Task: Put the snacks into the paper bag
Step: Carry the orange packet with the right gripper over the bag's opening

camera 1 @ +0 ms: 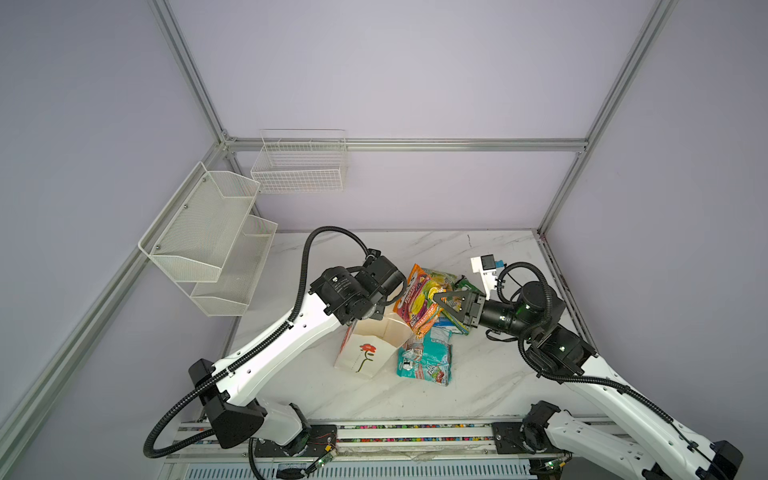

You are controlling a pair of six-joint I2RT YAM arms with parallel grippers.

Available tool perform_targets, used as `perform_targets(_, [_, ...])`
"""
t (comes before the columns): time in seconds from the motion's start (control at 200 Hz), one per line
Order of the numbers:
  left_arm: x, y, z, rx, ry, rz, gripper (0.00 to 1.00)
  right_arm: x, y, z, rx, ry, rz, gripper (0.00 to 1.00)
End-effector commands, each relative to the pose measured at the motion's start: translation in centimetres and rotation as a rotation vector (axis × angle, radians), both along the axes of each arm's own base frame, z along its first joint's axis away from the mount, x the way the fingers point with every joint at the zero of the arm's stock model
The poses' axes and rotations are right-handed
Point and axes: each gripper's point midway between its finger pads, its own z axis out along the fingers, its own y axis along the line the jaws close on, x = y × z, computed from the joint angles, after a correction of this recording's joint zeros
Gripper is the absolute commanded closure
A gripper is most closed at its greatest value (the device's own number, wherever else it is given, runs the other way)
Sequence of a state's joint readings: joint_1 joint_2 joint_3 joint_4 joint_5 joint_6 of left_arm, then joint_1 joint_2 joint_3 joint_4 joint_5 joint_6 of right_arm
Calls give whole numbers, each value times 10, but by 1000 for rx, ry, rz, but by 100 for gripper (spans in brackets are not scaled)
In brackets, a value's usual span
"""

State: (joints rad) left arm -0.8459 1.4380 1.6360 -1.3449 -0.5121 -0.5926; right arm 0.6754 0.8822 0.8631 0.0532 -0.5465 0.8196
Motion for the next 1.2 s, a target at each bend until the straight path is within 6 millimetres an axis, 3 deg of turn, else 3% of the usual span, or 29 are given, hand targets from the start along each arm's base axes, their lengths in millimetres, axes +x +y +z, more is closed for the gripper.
perform_targets(0.0, [-4, 8, 8, -33, -43, 28, 98, 1, 1, 2, 5, -23, -10, 100])
perform_targets(0.645, [-7, 10, 6, -55, -49, 31, 98, 10, 19, 3, 30, 0, 12, 100])
perform_targets(1.19, [-7, 9, 7, -65, -55, 36, 98, 0, 40, 7, 46, -5, 52, 100])
